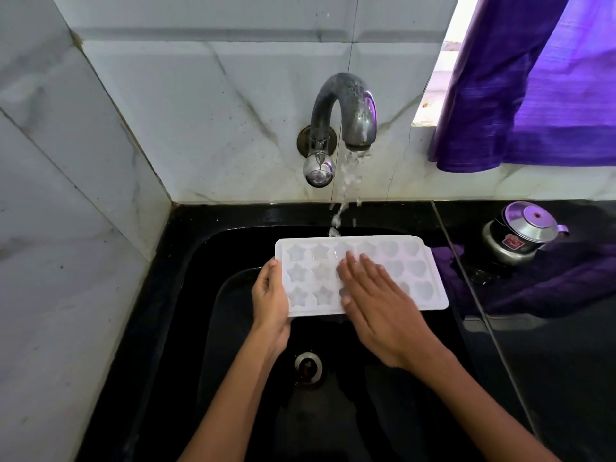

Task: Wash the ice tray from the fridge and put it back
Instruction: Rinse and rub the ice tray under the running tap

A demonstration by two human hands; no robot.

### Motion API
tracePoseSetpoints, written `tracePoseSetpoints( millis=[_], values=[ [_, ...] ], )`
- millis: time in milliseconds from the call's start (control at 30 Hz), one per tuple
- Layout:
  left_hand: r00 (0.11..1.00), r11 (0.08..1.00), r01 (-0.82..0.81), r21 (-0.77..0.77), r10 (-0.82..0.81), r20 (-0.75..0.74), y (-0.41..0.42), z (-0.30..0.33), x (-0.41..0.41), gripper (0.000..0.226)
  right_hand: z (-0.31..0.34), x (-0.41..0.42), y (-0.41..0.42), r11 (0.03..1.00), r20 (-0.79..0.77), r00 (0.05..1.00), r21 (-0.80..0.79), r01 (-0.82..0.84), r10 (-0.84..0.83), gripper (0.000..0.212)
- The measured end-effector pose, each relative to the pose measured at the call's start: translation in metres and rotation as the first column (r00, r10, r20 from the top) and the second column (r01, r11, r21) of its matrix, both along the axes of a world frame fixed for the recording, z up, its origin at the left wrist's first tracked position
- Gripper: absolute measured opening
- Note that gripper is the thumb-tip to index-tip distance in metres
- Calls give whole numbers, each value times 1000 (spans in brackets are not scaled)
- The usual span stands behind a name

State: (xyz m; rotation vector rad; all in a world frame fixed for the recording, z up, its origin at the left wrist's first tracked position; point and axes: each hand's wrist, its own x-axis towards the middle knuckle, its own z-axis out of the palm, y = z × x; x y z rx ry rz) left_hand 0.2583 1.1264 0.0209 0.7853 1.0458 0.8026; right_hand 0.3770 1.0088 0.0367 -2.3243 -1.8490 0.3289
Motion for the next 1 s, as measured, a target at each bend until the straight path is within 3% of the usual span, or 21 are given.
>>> tracePoseSetpoints(
  millis=[100,267,367,500,667,867,1000],
  values=[
    [999,998,52,-44,-52,18,-10,2,11,25,6,8,16,996,47,994,1,94,-94,57],
    [989,987,143,-70,-139,56,-15,3,25,28,7,-18,32,993,98,991,56,-100,94,55],
    [991,990,97,-104,-86,102,-6,3,24,25,5,-19,20,989,75,988,60,-138,134,55],
    [988,990,80,-119,-63,142,-1,1,21,24,3,-7,10,998,99,995,61,-11,5,55],
    [966,968,192,-164,-157,205,-13,-3,23,30,10,-8,36,988,176,976,101,116,-132,59],
    [931,942,261,-212,-187,313,-10,0,28,46,11,-26,42,995,279,959,66,-72,51,62],
    [951,939,220,-265,-146,273,0,0,27,59,4,-23,24,979,268,945,31,-201,185,58]
  ],
)
